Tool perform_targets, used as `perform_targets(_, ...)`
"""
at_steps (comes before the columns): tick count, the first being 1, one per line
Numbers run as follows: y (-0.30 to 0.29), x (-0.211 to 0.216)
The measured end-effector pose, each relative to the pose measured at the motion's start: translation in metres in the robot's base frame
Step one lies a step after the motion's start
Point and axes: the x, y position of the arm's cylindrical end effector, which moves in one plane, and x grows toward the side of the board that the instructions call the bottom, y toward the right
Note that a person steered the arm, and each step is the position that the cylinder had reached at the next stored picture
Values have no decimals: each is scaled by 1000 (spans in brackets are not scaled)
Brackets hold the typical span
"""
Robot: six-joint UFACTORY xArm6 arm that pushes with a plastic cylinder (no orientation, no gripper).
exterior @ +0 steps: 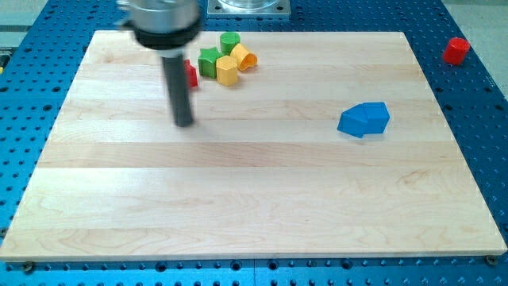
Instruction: Place the red star below the hexagon
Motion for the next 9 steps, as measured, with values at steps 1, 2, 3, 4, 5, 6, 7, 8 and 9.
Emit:
perform_targets(1,-62,-68)
perform_targets(2,-21,-82)
perform_targets(3,61,-48)
perform_targets(4,67,-51)
perform_targets(5,30,-120)
perform_targets(6,30,-136)
perform_targets(7,65,-105)
perform_targets(8,69,-40)
perform_targets(9,115,11)
